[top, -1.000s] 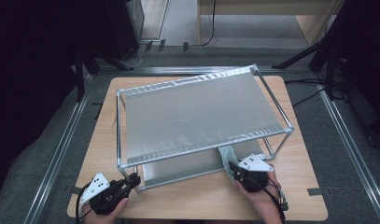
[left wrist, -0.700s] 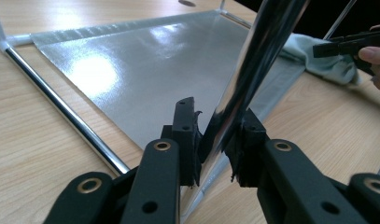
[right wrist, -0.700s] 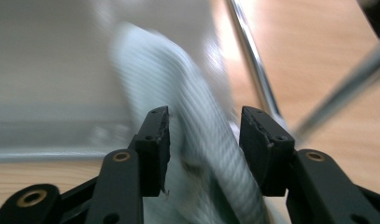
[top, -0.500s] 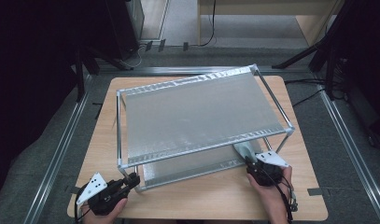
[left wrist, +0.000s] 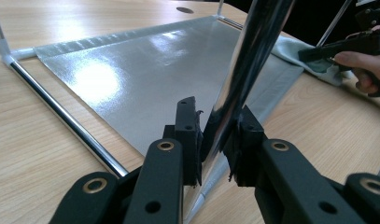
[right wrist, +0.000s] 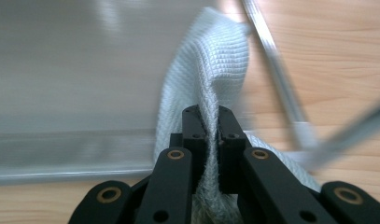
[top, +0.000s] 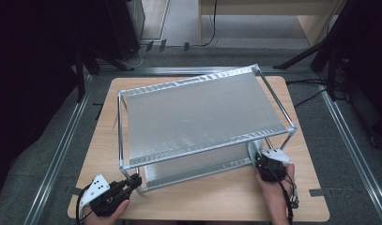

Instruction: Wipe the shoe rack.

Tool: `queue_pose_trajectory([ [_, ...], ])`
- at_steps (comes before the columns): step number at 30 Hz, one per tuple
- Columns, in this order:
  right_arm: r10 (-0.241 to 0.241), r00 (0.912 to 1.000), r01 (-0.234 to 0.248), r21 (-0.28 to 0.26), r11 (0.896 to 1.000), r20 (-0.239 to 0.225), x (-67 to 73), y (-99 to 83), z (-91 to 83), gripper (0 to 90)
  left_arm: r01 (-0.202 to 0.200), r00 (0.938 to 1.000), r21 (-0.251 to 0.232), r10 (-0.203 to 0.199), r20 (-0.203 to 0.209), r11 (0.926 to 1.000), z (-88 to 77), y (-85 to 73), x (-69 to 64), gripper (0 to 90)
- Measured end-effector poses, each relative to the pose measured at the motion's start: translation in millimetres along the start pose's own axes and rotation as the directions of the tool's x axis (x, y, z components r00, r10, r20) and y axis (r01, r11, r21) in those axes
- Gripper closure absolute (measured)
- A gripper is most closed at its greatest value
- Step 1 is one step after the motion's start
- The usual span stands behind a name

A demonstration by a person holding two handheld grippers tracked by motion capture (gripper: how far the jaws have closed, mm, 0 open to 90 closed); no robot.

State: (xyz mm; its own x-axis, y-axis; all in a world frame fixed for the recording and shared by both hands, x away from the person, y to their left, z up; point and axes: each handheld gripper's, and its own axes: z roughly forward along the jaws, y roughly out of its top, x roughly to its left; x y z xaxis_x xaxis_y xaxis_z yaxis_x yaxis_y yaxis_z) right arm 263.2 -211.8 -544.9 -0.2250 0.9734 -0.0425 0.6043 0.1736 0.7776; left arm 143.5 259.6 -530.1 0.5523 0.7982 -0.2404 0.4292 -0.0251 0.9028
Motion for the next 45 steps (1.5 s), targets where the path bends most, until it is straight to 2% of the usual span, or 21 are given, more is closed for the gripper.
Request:
queue_pose_trajectory([
  [2, -0.020, 0.9997, 0.020, -0.002, 1.000, -0.015, 11.1, -0.8, 0.1, 84.2, 0.006, 1.0000, 0.000, -0.006, 0.005, 1.0000, 0.5, -0.2, -0.5, 76.0],
  [4, -0.012, 0.9986, 0.012, -0.003, 1.000, -0.052, 22.1, -1.4, -0.4, 84.1, 0.011, 0.9998, 0.000, -0.011, 0.014, 0.9999, 2.4, -0.6, -4.0, 75.8],
  [7, -0.031, 0.9953, 0.031, -0.003, 1.000, -0.092, 42.3, -2.6, -1.6, 84.0, -0.001, 0.9992, 0.005, 0.000, 0.040, 1.0000, 7.5, -0.9, -12.3, 75.8],
  [10, -0.103, 0.9852, 0.103, -0.006, 0.995, -0.138, 74.0, -4.4, -5.0, 83.3, -0.018, 0.9977, 0.011, 0.017, 0.066, 0.9998, 14.4, -1.3, -24.2, 76.0],
  [14, -0.156, 0.9614, 0.158, -0.008, 0.987, -0.227, 112.9, -7.2, -8.8, 83.2, -0.042, 0.9935, 0.020, 0.039, 0.107, 0.9989, 23.6, -2.4, -41.9, 76.1],
  [16, -0.188, 0.9450, 0.191, -0.016, 0.981, -0.267, 132.3, -9.6, -11.3, 83.2, -0.054, 0.9917, 0.023, 0.051, 0.118, 0.9983, 26.7, -2.8, -48.7, 76.3],
  [19, -0.209, 0.9107, 0.215, -0.023, 0.976, -0.356, 157.0, -12.7, -16.4, 83.0, -0.053, 0.9887, 0.023, 0.049, 0.142, 0.9983, 30.4, -3.6, -54.6, 76.3],
  [21, -0.218, 0.8643, 0.230, -0.030, 0.973, -0.453, 175.6, -16.0, -20.4, 82.1, -0.062, 0.9869, 0.024, 0.057, 0.151, 0.9978, 31.8, -4.1, -58.0, 76.3],
  [23, -0.264, 0.8252, 0.270, -0.061, 0.961, -0.499, 189.8, -19.5, -23.9, 82.2, -0.068, 0.9867, 0.025, 0.064, 0.150, 0.9974, 31.9, -4.2, -59.0, 76.5],
  [24, -0.287, 0.8167, 0.291, -0.072, 0.954, -0.501, 196.1, -21.3, -26.4, 82.7, -0.072, 0.9860, 0.026, 0.067, 0.152, 0.9970, 31.8, -4.3, -59.3, 76.6],
  [25, -0.309, 0.8158, 0.310, -0.083, 0.947, -0.489, 197.6, -21.7, -27.2, 83.4, -0.075, 0.9854, 0.028, 0.070, 0.155, 0.9968, 31.6, -4.2, -58.8, 76.7],
  [27, -0.322, 0.8161, 0.321, -0.088, 0.943, -0.480, 197.3, -21.5, -27.5, 83.7, -0.079, 0.9849, 0.030, 0.073, 0.157, 0.9965, 31.3, -4.2, -58.2, 76.7],
  [30, -0.297, 0.8552, 0.302, -0.056, 0.952, -0.425, 168.7, -16.0, -21.0, 83.8, -0.083, 0.9842, 0.030, 0.077, 0.159, 0.9961, 31.1, -4.3, -57.8, 76.8],
  [32, -0.260, 0.8846, 0.268, -0.035, 0.963, -0.387, 148.0, -13.1, -17.3, 83.8, -0.089, 0.9839, 0.031, 0.083, 0.158, 0.9956, 30.9, -4.3, -57.2, 76.8],
  [33, -0.243, 0.9075, 0.251, -0.021, 0.968, -0.343, 128.1, -10.6, -14.6, 83.7, -0.088, 0.9843, 0.029, 0.082, 0.156, 0.9957, 30.7, -4.3, -56.9, 76.9],
  [35, -0.217, 0.9299, 0.224, -0.010, 0.975, -0.297, 108.0, -8.1, -11.9, 83.7, -0.090, 0.9857, 0.030, 0.085, 0.146, 0.9955, 29.3, -4.0, -54.1, 77.1],
  [36, -0.218, 0.9459, 0.223, -0.008, 0.975, -0.240, 92.1, -6.7, -9.7, 83.7, -0.085, 0.9869, 0.028, 0.080, 0.140, 0.9960, 28.6, -3.9, -52.1, 77.0],
  [38, -0.200, 0.9648, 0.204, 0.004, 0.979, -0.170, 63.8, -3.6, -5.7, 83.6, -0.080, 0.9892, 0.028, 0.075, 0.126, 0.9964, 26.4, -3.3, -46.6, 77.0],
  [41, -0.146, 0.9832, 0.150, 0.025, 0.988, -0.109, 32.4, 0.2, -3.1, 83.4, -0.063, 0.9928, 0.026, 0.060, 0.104, 0.9977, 22.9, -2.5, -38.2, 76.9],
  [44, -0.073, 0.9958, 0.075, 0.036, 0.997, -0.056, 0.5, 2.0, -3.0, 82.8, -0.052, 0.9957, 0.023, 0.050, 0.078, 0.9984, 19.2, -1.5, -28.9, 76.8],
  [45, -0.060, 0.9971, 0.061, 0.037, 0.997, -0.047, -6.1, 2.3, -3.3, 82.6, -0.049, 0.9964, 0.021, 0.048, 0.070, 0.9986, 18.4, -1.3, -26.7, 76.8],
])
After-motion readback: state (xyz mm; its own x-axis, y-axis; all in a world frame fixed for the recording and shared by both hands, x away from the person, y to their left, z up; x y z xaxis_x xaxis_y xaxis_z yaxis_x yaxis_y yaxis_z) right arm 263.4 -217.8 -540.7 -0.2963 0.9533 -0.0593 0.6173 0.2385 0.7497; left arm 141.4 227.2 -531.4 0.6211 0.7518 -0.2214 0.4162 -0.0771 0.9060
